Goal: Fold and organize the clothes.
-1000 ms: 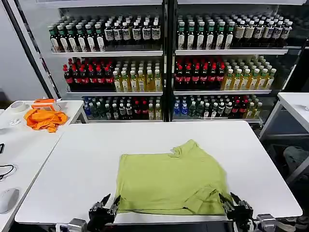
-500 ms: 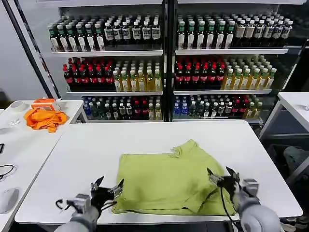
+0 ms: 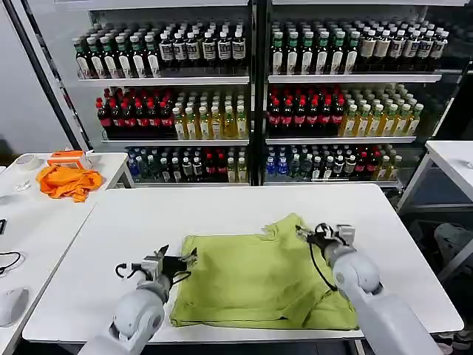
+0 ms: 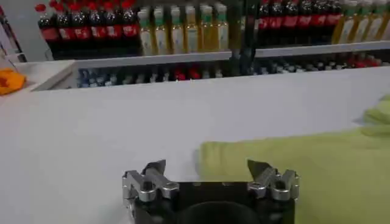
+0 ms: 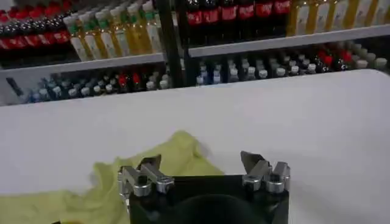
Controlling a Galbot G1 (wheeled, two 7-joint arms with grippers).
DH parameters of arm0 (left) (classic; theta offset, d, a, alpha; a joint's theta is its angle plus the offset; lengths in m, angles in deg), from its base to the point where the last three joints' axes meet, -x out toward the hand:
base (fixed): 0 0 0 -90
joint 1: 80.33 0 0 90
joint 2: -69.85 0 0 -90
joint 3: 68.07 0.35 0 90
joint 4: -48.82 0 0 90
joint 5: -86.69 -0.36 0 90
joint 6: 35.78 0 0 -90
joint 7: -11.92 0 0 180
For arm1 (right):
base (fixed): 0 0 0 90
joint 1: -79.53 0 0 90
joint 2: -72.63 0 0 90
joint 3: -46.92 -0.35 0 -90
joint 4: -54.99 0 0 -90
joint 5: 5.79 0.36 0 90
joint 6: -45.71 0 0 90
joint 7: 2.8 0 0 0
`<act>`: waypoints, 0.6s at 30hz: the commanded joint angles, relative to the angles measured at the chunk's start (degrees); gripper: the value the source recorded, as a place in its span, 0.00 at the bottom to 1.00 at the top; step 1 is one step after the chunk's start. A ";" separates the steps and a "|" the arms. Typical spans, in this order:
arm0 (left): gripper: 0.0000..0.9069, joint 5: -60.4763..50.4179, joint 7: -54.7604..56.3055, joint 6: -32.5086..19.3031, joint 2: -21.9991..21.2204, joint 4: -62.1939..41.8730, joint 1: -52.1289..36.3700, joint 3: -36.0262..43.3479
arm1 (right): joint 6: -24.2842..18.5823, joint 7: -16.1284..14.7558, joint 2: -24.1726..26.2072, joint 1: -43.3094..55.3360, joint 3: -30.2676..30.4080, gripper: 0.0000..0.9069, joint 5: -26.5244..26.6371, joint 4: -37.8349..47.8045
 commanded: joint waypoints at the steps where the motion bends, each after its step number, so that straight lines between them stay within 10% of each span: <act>1: 1.00 2.43 1.29 0.77 -0.81 -8.99 -8.76 2.47 | 0.36 1.88 -2.74 10.89 6.35 1.00 3.31 10.15; 8: 1.00 5.15 1.31 0.76 -1.90 -11.51 -10.92 2.53 | 0.35 1.62 -4.49 10.91 6.37 1.00 1.53 12.81; 10: 0.98 5.95 1.28 0.77 -1.79 -11.47 -10.67 2.65 | 0.33 1.81 -4.78 10.24 6.21 0.78 1.10 12.77; 11: 0.63 6.14 1.19 0.77 -1.70 -11.34 -10.51 2.76 | 0.33 1.81 -4.83 9.86 6.11 0.40 1.00 12.63; 13: 0.37 6.31 1.05 0.76 -1.51 -10.87 -9.78 2.87 | 0.33 2.25 -4.88 9.07 5.87 0.00 0.92 12.33; 18: 0.07 6.32 0.57 0.73 -1.29 -9.59 -8.27 3.06 | 0.31 2.73 -4.71 7.10 5.30 0.00 0.64 11.69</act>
